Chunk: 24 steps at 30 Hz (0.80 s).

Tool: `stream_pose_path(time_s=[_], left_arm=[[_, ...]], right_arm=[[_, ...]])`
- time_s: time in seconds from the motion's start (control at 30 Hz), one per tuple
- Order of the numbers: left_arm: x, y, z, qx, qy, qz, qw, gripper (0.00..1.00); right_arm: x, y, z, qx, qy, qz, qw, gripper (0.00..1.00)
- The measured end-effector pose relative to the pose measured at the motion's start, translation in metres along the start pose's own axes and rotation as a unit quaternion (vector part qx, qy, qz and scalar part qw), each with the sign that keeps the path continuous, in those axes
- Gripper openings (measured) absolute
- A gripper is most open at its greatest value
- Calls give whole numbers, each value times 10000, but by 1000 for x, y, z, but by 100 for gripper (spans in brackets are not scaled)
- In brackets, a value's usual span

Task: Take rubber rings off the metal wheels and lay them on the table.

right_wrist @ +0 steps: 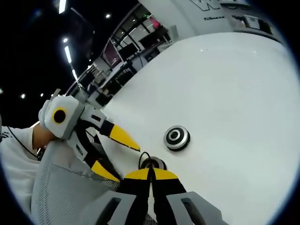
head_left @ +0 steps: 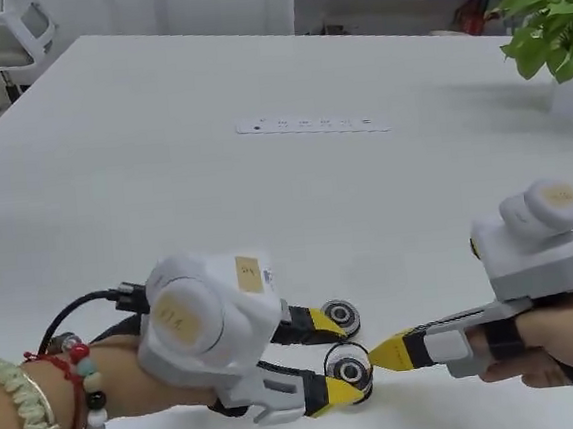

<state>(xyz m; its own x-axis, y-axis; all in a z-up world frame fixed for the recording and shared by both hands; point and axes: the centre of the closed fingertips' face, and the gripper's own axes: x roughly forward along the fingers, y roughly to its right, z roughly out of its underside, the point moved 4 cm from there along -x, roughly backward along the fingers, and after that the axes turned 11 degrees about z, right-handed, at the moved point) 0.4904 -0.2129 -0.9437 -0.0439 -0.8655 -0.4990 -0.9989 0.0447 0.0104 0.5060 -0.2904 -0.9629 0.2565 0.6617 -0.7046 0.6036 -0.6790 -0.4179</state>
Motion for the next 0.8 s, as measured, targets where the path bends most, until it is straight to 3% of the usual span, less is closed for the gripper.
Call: stream_pose_path(time_s=[0.23, 0.4, 0.53, 0.63, 0.8], left_arm=[[-25, 7, -13, 170, -121, 122, 9997, 42], [-51, 11, -9, 131, -177, -6, 9998, 49], [-79, 16, -2, 87, -275, -283, 9992, 53], [-102, 18, 6, -55, -295, -677, 9973, 55], [-125, 26, 20, -303, -320, -1038, 9936, 63]], right_arm=[[-7, 3, -5, -99, 71, 57, 9999, 0], [-13, 2, -9, -266, 159, 138, 9994, 0], [-16, 2, -9, -445, 128, 225, 9987, 0], [-20, -1, -13, -505, 209, 207, 9983, 0], [-24, -8, -20, -661, 293, 159, 9973, 0]])
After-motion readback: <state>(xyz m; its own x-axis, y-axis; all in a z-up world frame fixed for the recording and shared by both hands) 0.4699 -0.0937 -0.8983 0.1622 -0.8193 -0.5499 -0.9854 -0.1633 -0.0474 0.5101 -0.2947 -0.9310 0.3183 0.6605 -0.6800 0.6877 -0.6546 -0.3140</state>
